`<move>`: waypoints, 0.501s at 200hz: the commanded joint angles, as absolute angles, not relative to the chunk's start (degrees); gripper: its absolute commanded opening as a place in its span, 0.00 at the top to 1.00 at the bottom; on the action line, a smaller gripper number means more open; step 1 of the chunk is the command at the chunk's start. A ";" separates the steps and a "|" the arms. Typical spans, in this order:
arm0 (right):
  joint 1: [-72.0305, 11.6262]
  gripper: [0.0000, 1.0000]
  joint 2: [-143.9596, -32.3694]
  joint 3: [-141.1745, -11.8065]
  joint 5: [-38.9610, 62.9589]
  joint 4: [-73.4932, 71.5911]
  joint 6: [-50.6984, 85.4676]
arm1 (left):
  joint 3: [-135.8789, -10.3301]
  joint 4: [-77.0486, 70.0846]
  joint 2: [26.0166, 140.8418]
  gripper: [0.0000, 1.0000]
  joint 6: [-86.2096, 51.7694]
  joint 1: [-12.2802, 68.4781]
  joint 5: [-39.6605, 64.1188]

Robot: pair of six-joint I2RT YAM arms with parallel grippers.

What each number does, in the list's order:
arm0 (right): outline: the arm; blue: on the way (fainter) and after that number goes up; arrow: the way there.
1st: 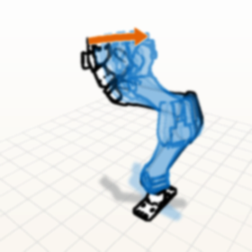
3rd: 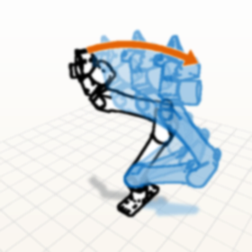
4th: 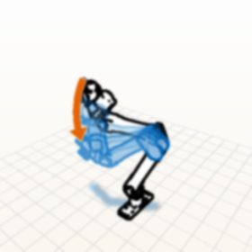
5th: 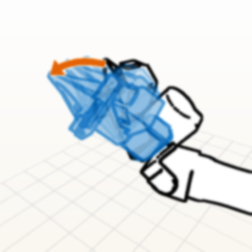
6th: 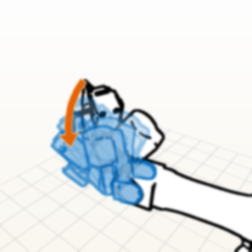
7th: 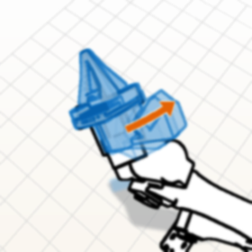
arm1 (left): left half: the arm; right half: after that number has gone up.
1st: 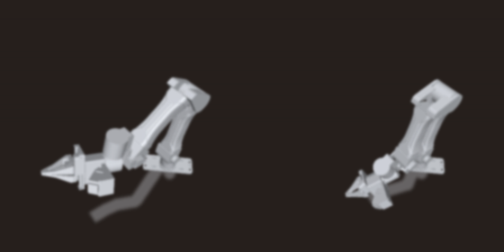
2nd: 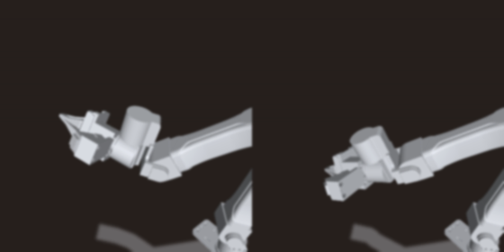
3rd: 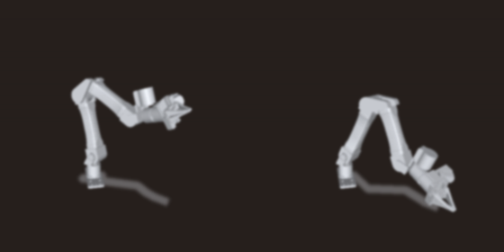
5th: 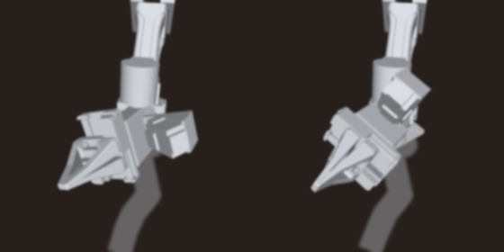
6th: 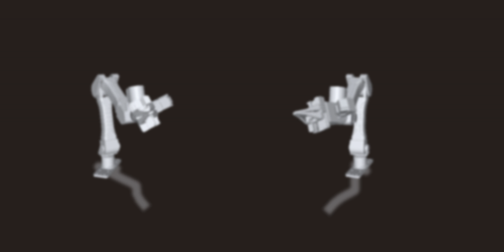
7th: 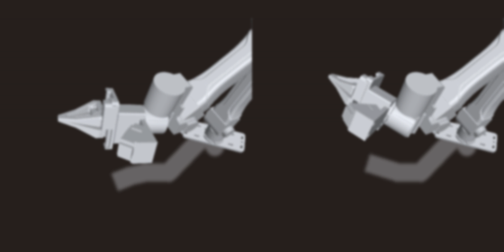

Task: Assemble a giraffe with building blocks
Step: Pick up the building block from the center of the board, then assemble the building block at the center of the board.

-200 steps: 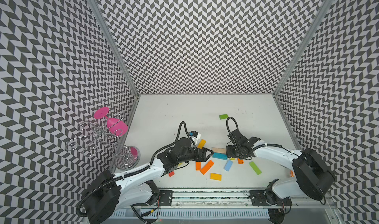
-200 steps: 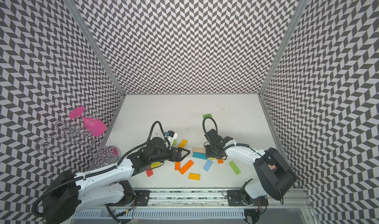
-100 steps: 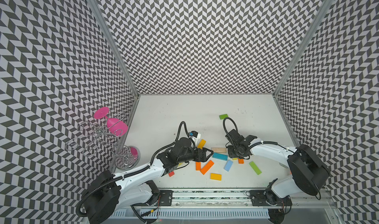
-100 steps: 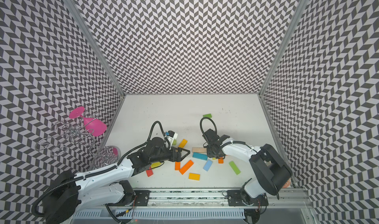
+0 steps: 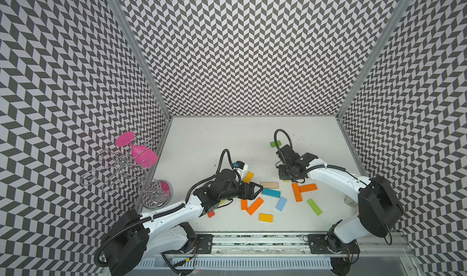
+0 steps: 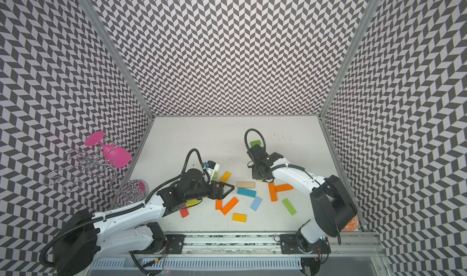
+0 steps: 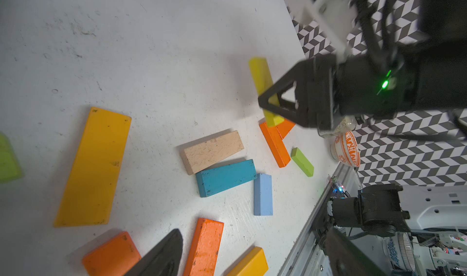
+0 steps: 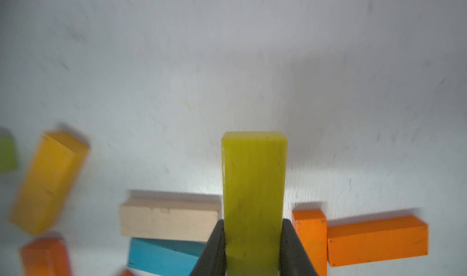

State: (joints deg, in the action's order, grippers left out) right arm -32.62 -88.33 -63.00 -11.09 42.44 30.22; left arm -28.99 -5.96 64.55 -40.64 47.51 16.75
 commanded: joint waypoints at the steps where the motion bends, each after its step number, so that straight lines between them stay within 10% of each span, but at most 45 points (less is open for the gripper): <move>1: -26.50 0.85 -90.36 -69.87 -15.43 41.44 25.14 | -32.92 -7.66 66.74 0.10 -38.02 45.99 18.19; 100: -16.22 0.81 -117.39 -93.87 -14.26 34.95 4.92 | -40.55 -10.29 76.23 0.10 -34.70 36.57 26.06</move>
State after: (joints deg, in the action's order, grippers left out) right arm -17.02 -114.65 -90.94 -15.33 37.54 11.44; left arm -38.41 -8.25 74.94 -35.81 38.11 23.14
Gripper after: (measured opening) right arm 0.281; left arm 0.900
